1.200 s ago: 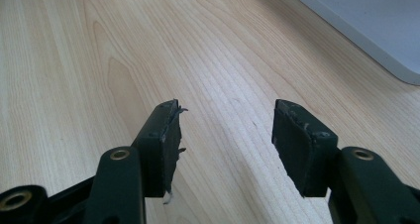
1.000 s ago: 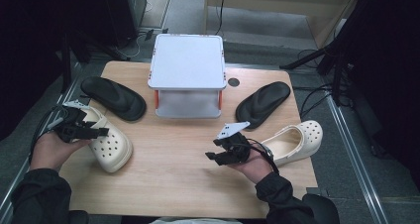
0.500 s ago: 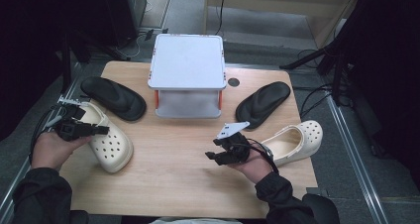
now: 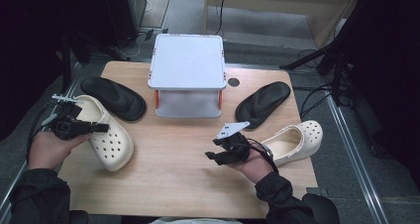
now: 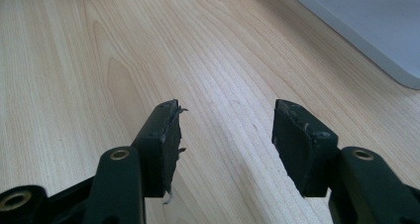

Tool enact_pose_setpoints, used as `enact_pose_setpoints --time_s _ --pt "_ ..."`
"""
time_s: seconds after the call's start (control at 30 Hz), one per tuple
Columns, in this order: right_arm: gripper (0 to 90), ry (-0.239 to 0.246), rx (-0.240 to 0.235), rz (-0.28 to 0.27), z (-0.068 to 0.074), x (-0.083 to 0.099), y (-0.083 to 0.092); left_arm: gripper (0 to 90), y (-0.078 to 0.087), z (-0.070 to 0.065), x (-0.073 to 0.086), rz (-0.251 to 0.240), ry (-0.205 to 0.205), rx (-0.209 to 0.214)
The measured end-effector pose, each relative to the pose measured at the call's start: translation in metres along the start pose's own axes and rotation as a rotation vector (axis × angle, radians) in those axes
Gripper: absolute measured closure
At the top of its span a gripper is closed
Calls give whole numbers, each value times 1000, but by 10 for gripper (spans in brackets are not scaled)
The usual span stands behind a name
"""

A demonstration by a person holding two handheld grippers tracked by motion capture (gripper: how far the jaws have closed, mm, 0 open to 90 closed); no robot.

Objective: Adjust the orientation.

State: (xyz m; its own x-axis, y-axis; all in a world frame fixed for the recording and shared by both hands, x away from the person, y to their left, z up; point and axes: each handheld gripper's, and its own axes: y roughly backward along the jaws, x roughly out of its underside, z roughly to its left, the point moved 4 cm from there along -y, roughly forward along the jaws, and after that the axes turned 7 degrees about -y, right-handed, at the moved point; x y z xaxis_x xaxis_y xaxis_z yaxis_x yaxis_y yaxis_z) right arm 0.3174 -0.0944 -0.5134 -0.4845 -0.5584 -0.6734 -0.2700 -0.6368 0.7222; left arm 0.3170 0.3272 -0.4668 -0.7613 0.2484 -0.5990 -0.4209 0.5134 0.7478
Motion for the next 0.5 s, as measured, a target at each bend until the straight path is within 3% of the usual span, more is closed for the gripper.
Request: enact_pose_setpoints --time_s 0.13,0.23,0.27,0.3,0.47,0.5 --pt "452 1 -2 -3 1 0 1 781 3 -11 -4 -4 -4 -2" --pt "452 4 -3 -10 2 -1 1 780 3 -31 -11 -3 -26 20" --pt "452 4 -3 -10 2 -1 1 780 3 -31 -11 -3 -26 20" --pt "453 3 -5 -16 3 -1 2 780 1 -44 -14 -10 -37 34" --pt "452 6 -8 -33 3 -3 6 780 -8 -69 -22 1 -85 63" --pt "452 5 -8 -36 3 -3 6 780 -15 -81 -24 14 -103 72"
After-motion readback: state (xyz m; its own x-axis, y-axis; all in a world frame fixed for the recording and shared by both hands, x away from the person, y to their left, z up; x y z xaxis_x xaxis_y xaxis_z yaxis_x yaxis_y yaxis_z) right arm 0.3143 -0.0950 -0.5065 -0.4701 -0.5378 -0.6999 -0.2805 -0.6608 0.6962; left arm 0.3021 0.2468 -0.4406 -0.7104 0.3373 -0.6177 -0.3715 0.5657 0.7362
